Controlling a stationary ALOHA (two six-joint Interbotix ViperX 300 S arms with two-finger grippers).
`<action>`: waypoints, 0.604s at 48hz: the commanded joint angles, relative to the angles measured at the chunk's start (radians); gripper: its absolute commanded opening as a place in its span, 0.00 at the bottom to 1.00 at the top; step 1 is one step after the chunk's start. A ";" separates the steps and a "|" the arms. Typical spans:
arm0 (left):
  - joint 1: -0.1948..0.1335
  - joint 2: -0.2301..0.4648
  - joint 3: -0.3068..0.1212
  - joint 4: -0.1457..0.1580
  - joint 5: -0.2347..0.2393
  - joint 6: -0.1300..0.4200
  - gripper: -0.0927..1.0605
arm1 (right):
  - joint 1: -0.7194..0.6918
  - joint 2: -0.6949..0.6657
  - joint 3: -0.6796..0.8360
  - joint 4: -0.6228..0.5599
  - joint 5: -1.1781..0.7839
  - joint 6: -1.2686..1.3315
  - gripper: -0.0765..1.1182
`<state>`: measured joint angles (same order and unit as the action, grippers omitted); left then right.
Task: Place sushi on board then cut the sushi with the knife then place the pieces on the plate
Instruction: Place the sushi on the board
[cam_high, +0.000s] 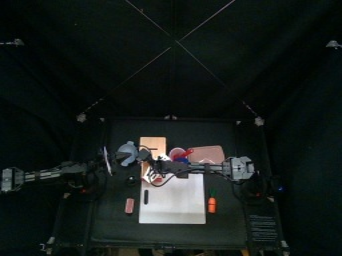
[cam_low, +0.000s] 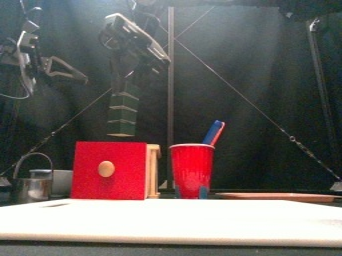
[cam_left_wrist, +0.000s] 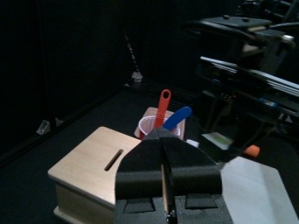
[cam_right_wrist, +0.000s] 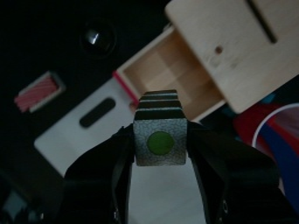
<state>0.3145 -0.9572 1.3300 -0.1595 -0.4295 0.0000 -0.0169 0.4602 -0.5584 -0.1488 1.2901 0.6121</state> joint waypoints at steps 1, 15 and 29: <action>0.012 0.002 -0.014 0.000 -0.009 0.002 0.17 | 0.002 -0.063 -0.058 0.092 0.061 -0.066 0.56; 0.038 0.002 -0.015 0.000 -0.009 0.002 0.17 | 0.028 -0.144 -0.058 -0.021 0.216 -0.143 0.56; 0.063 0.002 -0.028 -0.003 -0.015 -0.003 0.17 | 0.044 -0.272 0.242 0.015 0.161 -0.202 0.55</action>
<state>0.3666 -0.9572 1.3300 -0.1595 -0.4295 -0.0015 0.0322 0.2730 -0.4203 -0.1473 1.4864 0.4142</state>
